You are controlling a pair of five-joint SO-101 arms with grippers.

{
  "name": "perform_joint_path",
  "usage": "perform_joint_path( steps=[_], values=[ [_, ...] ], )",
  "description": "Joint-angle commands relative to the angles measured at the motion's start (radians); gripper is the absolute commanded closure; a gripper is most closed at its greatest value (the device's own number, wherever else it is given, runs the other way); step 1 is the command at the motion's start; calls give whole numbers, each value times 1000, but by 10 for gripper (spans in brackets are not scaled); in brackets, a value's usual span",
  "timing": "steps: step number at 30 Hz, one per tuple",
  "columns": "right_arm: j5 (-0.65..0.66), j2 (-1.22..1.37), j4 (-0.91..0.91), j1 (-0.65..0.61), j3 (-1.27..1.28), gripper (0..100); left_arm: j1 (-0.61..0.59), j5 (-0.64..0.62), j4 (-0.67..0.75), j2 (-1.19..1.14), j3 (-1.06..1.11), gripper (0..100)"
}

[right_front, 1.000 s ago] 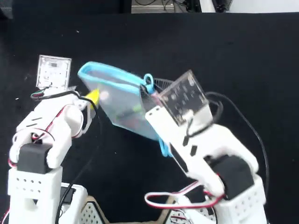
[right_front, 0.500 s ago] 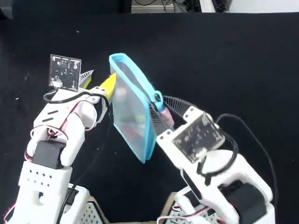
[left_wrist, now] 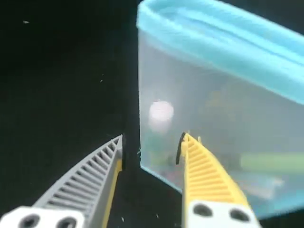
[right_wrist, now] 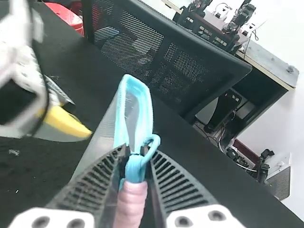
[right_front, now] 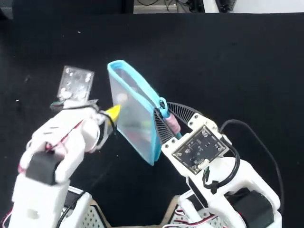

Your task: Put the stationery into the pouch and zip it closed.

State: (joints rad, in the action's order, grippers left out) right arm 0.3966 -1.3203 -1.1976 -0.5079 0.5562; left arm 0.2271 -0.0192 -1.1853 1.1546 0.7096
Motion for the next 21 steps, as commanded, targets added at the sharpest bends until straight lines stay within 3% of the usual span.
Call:
perform_joint_path(
  steps=[1,7,15,21],
  values=[
    [9,-13,3,8,-8,988,140,-8,-140,126,-91,765],
    [8,-13,-2,8,-7,988,394,-9,-115,284,45,737],
    [9,-15,-81,11,-8,988,417,-101,160,315,248,737],
    [3,-15,-49,9,-10,988,458,-97,143,324,239,737]
  ],
)
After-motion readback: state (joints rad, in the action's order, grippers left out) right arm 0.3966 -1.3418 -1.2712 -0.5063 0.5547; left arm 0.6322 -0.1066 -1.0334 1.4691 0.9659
